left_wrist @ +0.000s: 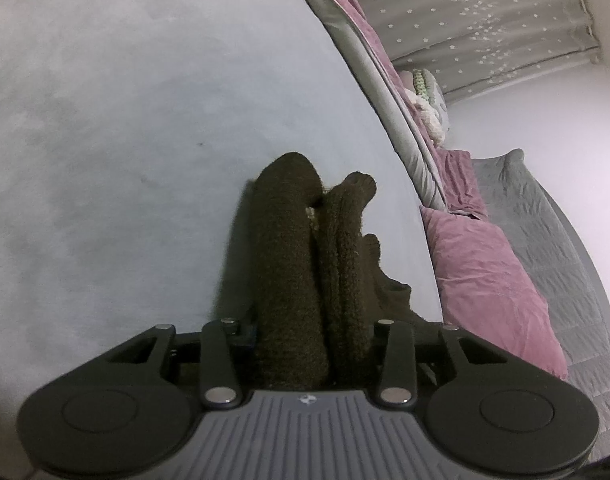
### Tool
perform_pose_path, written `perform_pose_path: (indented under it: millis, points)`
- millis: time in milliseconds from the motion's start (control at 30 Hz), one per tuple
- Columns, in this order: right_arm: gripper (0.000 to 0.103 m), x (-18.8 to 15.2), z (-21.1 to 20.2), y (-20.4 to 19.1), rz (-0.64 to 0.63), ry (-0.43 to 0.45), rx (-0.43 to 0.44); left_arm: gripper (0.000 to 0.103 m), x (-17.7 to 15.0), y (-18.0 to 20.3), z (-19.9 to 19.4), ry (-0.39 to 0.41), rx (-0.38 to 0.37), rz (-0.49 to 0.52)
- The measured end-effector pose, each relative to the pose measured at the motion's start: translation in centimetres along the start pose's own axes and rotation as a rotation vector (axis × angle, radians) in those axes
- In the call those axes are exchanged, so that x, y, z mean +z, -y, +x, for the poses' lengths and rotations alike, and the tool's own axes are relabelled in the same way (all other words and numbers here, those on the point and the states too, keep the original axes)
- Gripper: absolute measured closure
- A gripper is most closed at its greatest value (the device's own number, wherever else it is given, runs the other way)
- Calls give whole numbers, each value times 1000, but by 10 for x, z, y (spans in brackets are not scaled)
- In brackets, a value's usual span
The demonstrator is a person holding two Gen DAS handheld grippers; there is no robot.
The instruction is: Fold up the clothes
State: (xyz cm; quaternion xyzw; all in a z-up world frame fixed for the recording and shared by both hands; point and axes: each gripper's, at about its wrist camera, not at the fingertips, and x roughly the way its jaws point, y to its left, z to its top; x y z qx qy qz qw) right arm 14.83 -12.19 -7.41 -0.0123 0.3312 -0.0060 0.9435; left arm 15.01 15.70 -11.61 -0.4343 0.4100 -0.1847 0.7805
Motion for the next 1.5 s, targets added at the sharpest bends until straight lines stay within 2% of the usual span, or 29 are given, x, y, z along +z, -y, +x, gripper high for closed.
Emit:
perform_pose_path:
  millis: [133, 233, 367, 400, 600, 933, 1267, 1500]
  points:
    - [86, -7, 9, -12, -60, 10, -41, 66, -1, 6, -2, 6, 6, 2]
    - [84, -4, 2, -13, -70, 12, -41, 67, -1, 8, -6, 10, 11, 9]
    - [69, 0, -29, -9, -60, 23, -15, 67, -3, 13, -9, 19, 22, 26]
    - [69, -1, -40, -8, -58, 26, 2, 67, -3, 14, -10, 21, 26, 32]
    - [70, -17, -80, -2, -60, -29, 63, 67, -5, 21, -13, 33, 45, 52]
    - [68, -37, -68, 3, -47, -59, 95, 69, -13, 40, -18, 49, 86, 110]
    - [69, -21, -96, 7, 3, -64, 131, 70, -19, 74, -23, 68, 150, 135]
    - [69, -19, -94, 9, 20, -131, 162, 71, -22, 105, -20, 73, 190, 166]
